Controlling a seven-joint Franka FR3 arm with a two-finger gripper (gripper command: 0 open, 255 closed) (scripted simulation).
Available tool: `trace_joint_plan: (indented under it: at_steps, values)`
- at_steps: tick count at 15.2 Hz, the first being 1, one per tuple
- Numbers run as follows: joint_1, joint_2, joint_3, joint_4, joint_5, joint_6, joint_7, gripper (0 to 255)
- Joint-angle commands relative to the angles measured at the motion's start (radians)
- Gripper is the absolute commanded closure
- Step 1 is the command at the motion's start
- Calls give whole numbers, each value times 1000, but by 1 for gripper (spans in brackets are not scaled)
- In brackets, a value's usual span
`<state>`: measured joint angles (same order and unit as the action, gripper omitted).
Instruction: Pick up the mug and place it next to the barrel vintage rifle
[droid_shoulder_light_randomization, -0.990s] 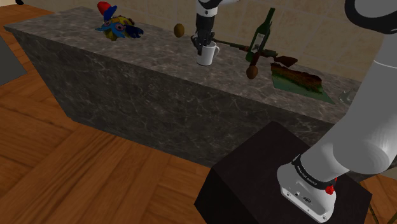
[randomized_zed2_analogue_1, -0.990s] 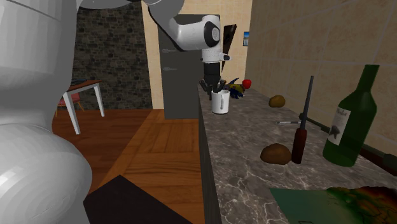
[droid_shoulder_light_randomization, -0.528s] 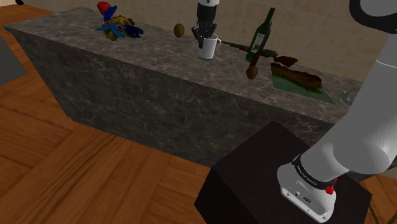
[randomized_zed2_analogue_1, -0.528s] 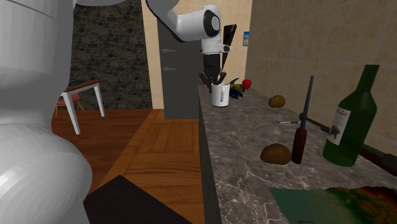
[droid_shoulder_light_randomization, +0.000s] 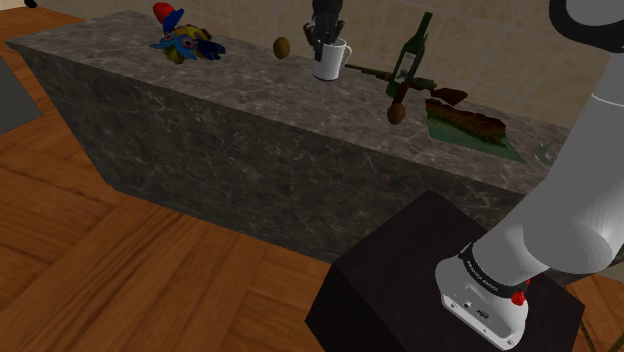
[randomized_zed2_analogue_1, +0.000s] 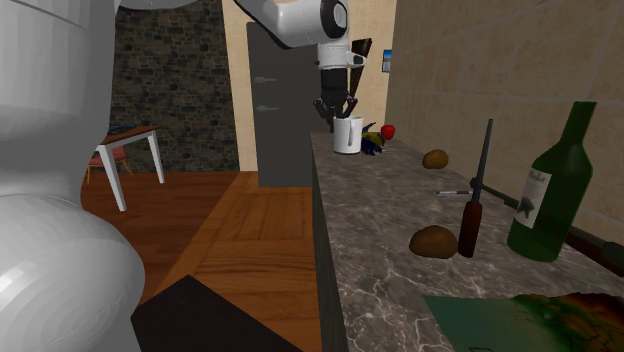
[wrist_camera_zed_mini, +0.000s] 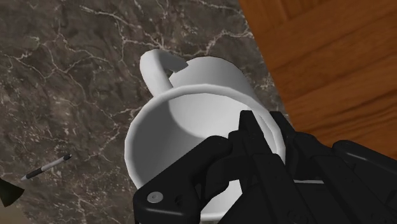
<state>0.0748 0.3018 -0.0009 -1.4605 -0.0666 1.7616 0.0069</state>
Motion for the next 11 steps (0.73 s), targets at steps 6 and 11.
trace_joint_plan:
  at_steps: [6,11]
  values:
    - [-67,-52,-37,-49,9,4,-105,255]
    - [-135,-79,-77,-87,18,22,-213,255]
